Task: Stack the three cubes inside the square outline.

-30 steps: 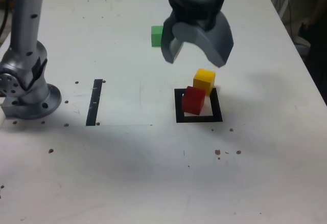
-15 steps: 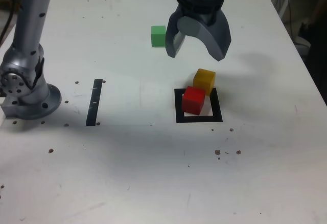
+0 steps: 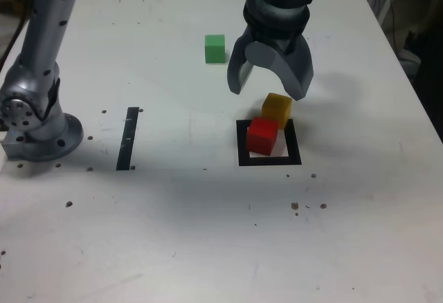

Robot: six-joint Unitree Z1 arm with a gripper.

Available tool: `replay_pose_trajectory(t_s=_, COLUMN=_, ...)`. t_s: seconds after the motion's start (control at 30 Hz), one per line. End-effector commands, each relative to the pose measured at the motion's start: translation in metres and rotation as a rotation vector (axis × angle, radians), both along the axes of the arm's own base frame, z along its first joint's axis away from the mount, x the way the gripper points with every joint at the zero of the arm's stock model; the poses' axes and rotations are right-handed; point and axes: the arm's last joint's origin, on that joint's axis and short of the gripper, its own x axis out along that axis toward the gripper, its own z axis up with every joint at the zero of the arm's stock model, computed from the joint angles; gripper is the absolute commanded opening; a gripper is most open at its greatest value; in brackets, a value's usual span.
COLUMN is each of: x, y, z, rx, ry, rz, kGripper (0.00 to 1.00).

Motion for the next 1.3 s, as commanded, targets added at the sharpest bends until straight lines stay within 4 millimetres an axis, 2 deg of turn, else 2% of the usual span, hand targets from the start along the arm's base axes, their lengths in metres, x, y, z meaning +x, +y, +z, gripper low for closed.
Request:
replay_pose_trajectory(t_s=0.0, x=0.005, y=0.0, z=-0.01, rx=-0.007, ry=0.017, rz=-0.003, kGripper=0.94)
replay_pose_trajectory(t_s=0.23, x=0.016, y=-0.001, z=-0.031, rx=-0.027, ry=0.031, rz=-0.003, kGripper=0.93)
replay_pose_trajectory(t_s=0.4, x=0.019, y=-0.001, z=-0.037, rx=-0.028, ry=0.04, rz=-0.007, kGripper=0.89)
replay_pose_trajectory(t_s=0.57, x=0.021, y=-0.001, z=-0.041, rx=-0.029, ry=0.039, rz=-0.014, kGripper=0.81)
replay_pose_trajectory(t_s=0.77, x=0.027, y=0.0, z=-0.043, rx=-0.034, ry=0.033, rz=-0.025, kGripper=0.64)
replay_pose_trajectory(t_s=0.93, x=0.03, y=0.001, z=-0.045, rx=-0.029, ry=0.034, rz=-0.025, kGripper=0.57)
replay_pose_trajectory(t_s=1.13, x=0.031, y=0.006, z=-0.045, rx=-0.024, ry=0.038, rz=-0.019, kGripper=0.4)
replay_pose_trajectory(t_s=1.27, x=0.03, y=0.007, z=-0.047, rx=-0.03, ry=0.065, rz=-0.02, kGripper=0.38)
